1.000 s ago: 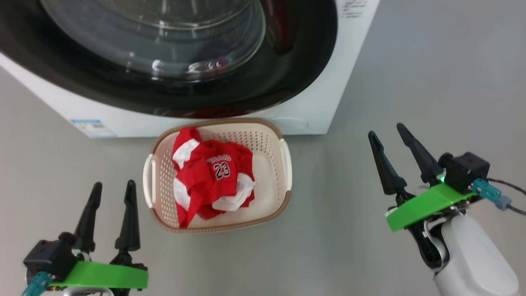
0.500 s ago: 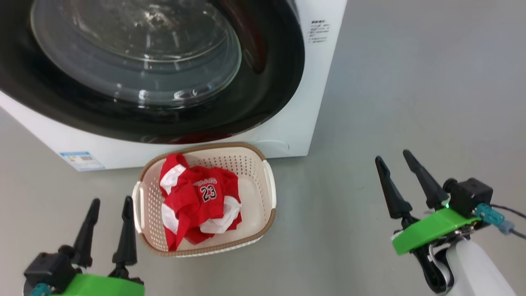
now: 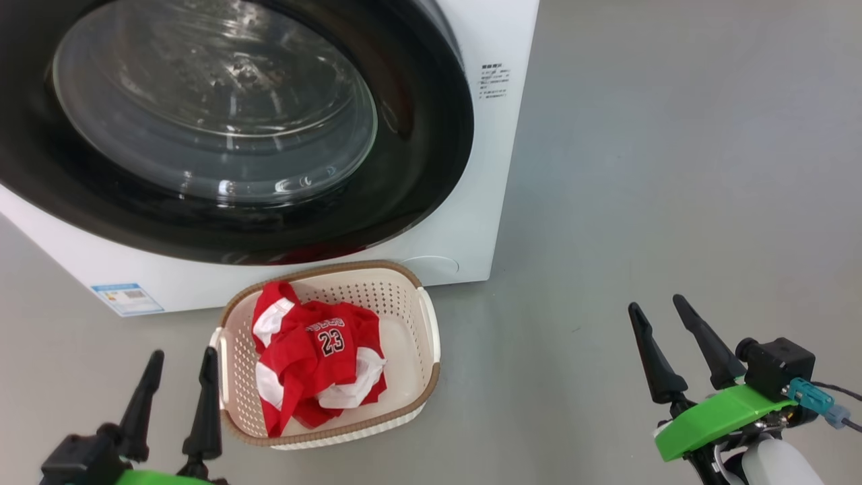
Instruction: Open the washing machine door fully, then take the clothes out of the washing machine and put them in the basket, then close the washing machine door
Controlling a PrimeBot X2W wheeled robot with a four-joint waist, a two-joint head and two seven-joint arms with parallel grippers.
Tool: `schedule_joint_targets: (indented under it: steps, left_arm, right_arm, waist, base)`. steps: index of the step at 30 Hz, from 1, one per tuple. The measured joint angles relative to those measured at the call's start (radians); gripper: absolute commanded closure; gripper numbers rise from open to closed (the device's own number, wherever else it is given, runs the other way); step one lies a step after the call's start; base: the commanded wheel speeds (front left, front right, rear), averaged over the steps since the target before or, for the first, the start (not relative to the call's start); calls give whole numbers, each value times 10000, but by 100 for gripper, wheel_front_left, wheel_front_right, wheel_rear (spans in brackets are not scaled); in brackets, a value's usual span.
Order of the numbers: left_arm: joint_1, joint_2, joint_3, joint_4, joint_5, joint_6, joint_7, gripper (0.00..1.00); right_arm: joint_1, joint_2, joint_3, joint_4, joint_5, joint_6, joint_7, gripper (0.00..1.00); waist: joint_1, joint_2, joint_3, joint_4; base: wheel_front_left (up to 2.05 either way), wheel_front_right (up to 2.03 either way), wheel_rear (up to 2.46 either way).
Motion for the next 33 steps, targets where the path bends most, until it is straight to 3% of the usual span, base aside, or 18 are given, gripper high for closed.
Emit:
schedule_joint_targets:
  steps: [33]
  left_arm:
    - [843, -48, 180, -219, 203, 0, 0, 0]
  right_arm:
    - [944, 6, -353, -63, -2, 0, 0, 0]
  waist:
    - [0, 0, -802, -166]
  base:
    - [0, 0, 0]
